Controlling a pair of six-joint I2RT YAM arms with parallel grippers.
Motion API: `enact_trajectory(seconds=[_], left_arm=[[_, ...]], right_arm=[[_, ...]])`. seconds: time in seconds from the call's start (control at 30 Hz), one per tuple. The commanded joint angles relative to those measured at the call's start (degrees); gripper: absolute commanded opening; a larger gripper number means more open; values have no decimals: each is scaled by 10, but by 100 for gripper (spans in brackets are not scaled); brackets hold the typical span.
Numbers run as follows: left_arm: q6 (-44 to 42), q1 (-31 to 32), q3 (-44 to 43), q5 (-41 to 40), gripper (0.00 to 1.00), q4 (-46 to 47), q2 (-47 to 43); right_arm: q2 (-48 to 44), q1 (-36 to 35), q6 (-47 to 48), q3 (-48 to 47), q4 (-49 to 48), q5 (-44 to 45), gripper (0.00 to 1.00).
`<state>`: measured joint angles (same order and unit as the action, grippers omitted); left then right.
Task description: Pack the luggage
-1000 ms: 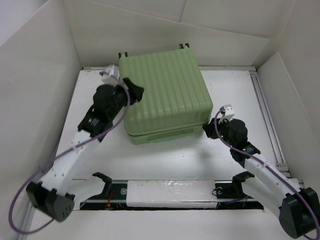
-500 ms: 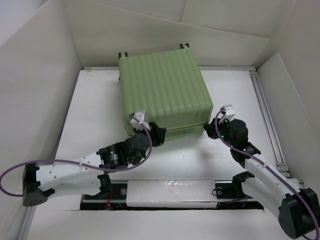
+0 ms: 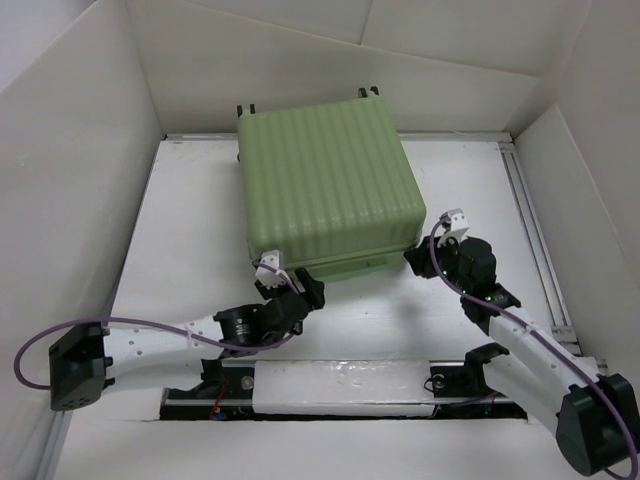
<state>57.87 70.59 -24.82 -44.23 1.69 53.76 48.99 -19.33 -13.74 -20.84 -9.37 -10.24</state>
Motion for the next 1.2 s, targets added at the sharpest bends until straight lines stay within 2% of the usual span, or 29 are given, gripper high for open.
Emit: enact_trajectory(seconds=[0.0,0.07,0.1,0.13,0.37,0.43,0.6,0.63,0.67,0.77,0.8,0.93,1.17], left_arm=[[17,-40,9,-10,69,52,29],[-5,-83,9,45,69,93,49],[-13,-120,24,85,67,128,62],[-23,-132,24,95,67,128,62],[-55,-156,-8,112,67,154,117],[-55,-156,-15,112,61,154,138],[-43,-156,-1,117,52,189,157],[-38,-156,-1,117,48,194,165],[-38,-156,-1,117,38,194,179],[-43,-156,-13,117,29,205,199],[-49,-156,-13,117,20,213,209],[-61,-156,-19,144,0,254,222],[-68,-121,-52,164,0,291,260]], right_arm=[[16,-1,-8,-13,-42,-27,39],[23,-1,-8,-13,-42,-27,35],[23,-1,-8,-13,-42,-27,30],[23,-1,-8,-13,-42,-27,30],[29,-1,-8,-13,-42,-22,16],[29,-1,-8,-13,-42,-22,7],[14,-1,-15,-13,-42,-22,0],[8,-1,-15,-7,-42,-22,0],[8,-1,-21,-7,-42,-22,0],[-15,-1,-29,-2,-36,-34,0],[-22,-1,-35,-2,-26,-39,0],[-28,-7,-58,4,-20,-50,0],[-7,-99,-130,16,-77,-21,0]])
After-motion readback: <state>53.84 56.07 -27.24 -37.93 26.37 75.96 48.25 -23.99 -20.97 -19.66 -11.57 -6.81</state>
